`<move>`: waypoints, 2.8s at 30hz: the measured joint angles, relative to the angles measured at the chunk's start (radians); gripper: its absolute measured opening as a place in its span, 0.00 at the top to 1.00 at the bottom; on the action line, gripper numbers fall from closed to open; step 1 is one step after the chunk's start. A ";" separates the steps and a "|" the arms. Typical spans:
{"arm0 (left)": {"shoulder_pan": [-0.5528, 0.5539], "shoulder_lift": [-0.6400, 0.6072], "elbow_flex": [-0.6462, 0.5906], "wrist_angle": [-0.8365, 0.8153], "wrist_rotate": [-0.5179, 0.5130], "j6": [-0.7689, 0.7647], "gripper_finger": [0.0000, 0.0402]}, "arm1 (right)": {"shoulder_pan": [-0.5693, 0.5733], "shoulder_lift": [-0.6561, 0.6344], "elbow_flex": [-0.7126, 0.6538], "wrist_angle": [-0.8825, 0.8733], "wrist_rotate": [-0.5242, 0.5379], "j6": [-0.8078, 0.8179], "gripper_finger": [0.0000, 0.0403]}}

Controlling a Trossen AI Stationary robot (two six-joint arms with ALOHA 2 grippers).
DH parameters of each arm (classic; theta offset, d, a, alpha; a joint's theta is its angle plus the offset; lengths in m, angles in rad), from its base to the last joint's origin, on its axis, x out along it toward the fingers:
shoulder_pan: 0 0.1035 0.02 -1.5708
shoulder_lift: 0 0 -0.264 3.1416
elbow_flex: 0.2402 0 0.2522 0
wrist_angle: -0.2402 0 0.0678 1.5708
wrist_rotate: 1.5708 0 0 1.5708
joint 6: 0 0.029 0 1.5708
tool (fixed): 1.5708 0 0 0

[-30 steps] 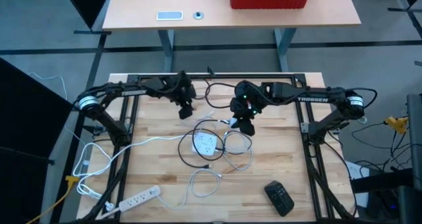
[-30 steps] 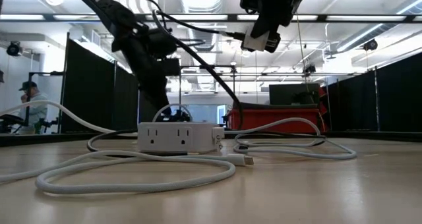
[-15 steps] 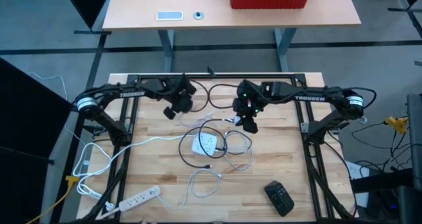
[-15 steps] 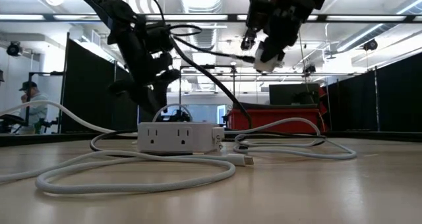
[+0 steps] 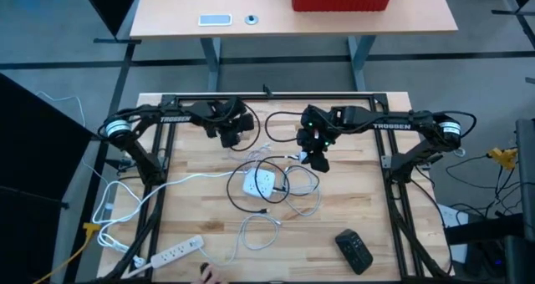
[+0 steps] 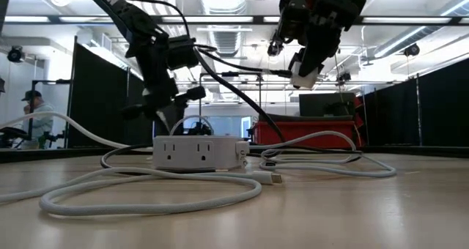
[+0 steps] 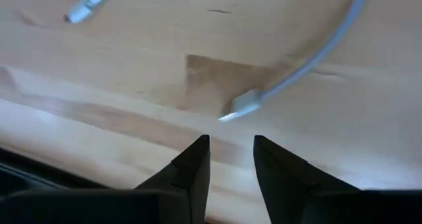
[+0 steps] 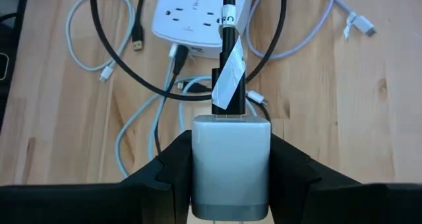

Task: Insert USB
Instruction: Insert the purple USB cable into the white charger adapter

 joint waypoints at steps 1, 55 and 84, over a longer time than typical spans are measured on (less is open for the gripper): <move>0.000 0.000 0.000 0.020 0.014 0.020 0.74 | 0.000 0.000 0.000 0.000 0.000 -0.001 0.69; -0.035 -0.019 0.039 0.351 0.006 0.068 0.78 | 0.297 -0.077 -0.064 -0.024 0.113 0.234 0.69; -0.033 -0.004 0.038 -0.082 -0.036 0.253 0.84 | 0.297 -0.077 -0.064 0.016 0.125 0.262 0.69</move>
